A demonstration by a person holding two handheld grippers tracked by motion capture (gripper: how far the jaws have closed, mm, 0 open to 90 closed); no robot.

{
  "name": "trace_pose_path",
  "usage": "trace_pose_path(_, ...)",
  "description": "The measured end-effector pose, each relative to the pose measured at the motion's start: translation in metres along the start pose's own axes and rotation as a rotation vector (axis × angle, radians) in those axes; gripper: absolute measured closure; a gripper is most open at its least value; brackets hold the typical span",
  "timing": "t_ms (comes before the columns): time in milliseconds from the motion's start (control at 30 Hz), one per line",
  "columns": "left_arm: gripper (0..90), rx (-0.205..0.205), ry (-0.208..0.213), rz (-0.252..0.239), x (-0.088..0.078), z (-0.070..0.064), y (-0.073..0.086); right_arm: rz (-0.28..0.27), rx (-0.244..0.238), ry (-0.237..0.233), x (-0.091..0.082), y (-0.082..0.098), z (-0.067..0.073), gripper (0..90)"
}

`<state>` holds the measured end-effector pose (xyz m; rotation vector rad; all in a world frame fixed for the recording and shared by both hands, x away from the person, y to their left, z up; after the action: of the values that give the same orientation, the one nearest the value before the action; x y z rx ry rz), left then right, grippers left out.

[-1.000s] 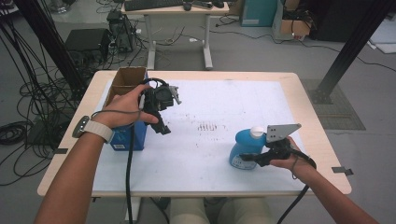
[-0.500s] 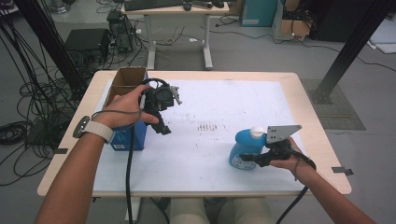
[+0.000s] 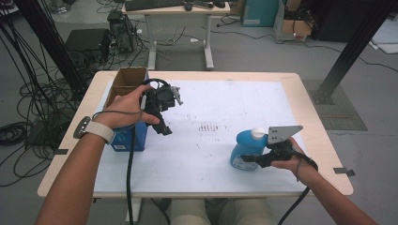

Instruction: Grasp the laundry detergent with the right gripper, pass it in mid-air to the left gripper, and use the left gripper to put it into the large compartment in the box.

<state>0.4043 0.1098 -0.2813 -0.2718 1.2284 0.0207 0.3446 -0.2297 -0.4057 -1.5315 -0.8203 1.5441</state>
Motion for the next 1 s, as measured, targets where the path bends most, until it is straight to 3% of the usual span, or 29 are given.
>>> trace_pose_path(433, 13.6, -0.007, 0.004, 0.007, -0.0002, 0.0, 0.0001, -0.013, 0.009, 0.003, 0.0008, -0.0001, 0.0002, 43.7)
trace_pose_path(500, 13.5, -0.006, 0.004, 0.009, -0.0005, 0.0, 0.0, 0.014, 0.014, -0.007, -0.0009, 0.0002, 0.0003, 43.7)
trace_pose_path(1000, 10.4, -0.007, 0.0, 0.008, -0.0016, -0.0004, 0.0003, 0.01, 0.019, -0.01, -0.0003, -0.0002, -0.0002, 43.6)
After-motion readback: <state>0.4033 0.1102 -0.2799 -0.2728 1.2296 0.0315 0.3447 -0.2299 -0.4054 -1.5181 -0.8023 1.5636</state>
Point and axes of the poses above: each handheld gripper's, and its own axes: x roughly forward along the jaws, y roughly out of its underside, z roughly to its left, the point moved 3 cm from there along x, roughly forward along the jaws, and after that the axes turned 11 degrees about -y, right-handed, at the moved point
